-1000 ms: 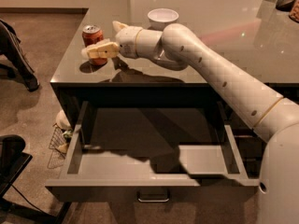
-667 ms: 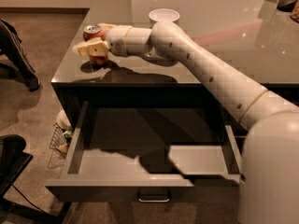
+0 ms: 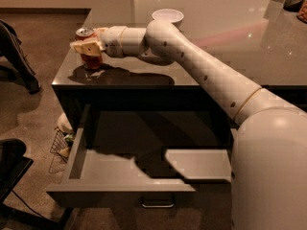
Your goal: Place coke can into top drawer
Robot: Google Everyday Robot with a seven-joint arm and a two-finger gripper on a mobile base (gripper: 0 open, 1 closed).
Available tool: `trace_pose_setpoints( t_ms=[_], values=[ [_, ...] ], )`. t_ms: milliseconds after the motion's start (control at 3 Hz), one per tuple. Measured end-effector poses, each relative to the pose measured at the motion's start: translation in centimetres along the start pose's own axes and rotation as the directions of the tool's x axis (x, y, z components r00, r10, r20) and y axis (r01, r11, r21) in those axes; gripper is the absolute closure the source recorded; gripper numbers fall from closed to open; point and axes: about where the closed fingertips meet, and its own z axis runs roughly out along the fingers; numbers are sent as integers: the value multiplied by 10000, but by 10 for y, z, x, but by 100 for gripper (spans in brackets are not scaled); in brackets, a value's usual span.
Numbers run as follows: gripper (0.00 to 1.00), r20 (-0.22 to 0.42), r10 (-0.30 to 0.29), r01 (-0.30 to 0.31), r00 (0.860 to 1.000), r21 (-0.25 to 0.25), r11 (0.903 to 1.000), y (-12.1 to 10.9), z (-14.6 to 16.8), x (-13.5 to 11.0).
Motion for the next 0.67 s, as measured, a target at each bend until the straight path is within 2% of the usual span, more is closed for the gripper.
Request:
trace_pose_setpoints(
  t_ms=[333, 667],
  values=[
    [87, 194, -57, 62, 9998, -281, 9996, 8, 1, -4],
    [100, 547, -544, 577, 9970, -609, 9965, 40, -16, -25]
  ],
)
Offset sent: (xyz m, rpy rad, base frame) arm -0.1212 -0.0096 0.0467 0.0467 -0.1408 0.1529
